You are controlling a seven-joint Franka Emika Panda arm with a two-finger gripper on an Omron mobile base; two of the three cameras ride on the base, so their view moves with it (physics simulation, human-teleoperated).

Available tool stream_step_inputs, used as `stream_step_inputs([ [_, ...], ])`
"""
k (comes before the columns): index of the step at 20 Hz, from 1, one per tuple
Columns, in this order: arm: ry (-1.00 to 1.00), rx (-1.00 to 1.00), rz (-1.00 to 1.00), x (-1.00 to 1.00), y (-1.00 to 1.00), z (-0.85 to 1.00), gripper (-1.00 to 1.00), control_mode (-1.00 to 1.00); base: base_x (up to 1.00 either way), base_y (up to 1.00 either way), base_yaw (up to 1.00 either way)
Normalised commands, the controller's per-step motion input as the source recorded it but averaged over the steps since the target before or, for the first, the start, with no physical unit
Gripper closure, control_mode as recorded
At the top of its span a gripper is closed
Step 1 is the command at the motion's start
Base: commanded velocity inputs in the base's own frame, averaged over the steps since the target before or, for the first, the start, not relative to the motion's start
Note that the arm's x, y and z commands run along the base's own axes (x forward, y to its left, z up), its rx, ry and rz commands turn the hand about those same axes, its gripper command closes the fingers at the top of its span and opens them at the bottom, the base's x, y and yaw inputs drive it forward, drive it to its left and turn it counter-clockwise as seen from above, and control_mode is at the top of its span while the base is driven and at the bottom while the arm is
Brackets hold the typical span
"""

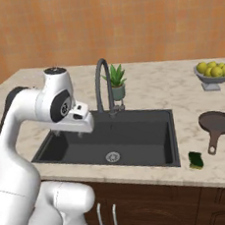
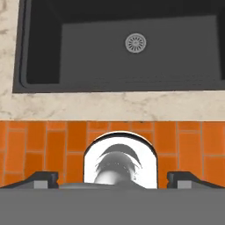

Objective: Pick the pan and sponge and place them into the sink. Then turn on the water.

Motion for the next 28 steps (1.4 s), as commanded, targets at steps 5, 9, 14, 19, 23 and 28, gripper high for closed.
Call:
stream_step_inputs([
  [5, 0.10, 0.00, 0.00, 0.00, -0.76, -0.10, -1.00, -1.00, 0.00, 0.00, 0.00],
  [9, 0.07, 0.00, 0.00, 0.03, -0.76, -0.14, -1.00, -1.00, 0.00, 0.00, 0.00],
  [14, 0.02, 0.01, 0.00, 0.07, -0.88, -0.17, -1.00, -1.00, 0.00, 0.00, 0.00],
  [19, 0.00, 0.00, 0.00, 0.20, -0.47, -0.26, -1.00, -1.00, 0.00, 0.00, 0.00],
  [23, 0.00, 0.00, -0.01, 0.33, -0.51, -0.16, -1.00, -1.00, 0.00, 0.00, 0.00],
  [28, 0.00, 0.00, -0.03, 0.45, -0.53, -0.20, -1.00, -1.00, 0.00, 0.00, 0.00],
])
